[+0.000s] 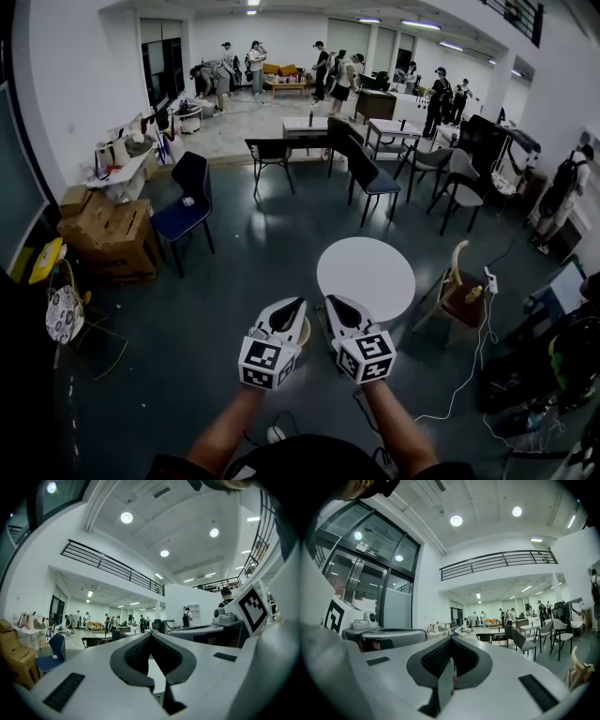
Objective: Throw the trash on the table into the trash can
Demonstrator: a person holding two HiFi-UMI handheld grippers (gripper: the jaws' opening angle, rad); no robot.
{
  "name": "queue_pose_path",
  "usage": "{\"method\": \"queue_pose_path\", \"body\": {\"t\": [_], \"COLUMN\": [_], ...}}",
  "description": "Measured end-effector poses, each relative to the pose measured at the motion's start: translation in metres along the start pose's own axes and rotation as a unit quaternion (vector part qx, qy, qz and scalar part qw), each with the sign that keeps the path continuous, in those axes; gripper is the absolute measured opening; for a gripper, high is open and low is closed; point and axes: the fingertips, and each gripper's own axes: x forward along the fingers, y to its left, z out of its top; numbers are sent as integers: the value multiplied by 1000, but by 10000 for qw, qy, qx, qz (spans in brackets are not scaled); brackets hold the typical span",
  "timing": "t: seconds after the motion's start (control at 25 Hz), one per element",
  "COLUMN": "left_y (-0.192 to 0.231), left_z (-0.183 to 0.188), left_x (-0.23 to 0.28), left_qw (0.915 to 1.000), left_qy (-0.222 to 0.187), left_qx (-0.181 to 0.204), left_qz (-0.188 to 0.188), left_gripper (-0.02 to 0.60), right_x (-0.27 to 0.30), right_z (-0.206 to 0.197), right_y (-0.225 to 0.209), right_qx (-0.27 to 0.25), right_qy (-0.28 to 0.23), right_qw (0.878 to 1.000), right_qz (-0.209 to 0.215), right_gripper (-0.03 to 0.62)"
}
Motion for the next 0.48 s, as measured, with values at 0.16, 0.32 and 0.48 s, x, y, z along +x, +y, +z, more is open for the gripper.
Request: {"method": "queue_pose_path", "body": {"t": [0.16, 0.32, 0.48], "left_y": [-1, -8, -16], "left_z": [-1, 1, 6], "left_x": [-4, -4, 0], "left_qw": [10000, 9999, 9999], "left_qy": [0, 1, -25], "left_qx": [27, 90, -41], "left_qz": [53, 84, 94], "left_gripper": [15, 15, 15], "right_x": [-2, -8, -16], "right_z": [4, 6, 7], "right_y": [3, 4, -3], "right_qx": [-18, -16, 28], "right_qy": [-60, -110, -104], "right_qw": [10000, 9999, 9999], "right_qz": [36, 76, 84], "right_gripper": [18, 18, 18]}}
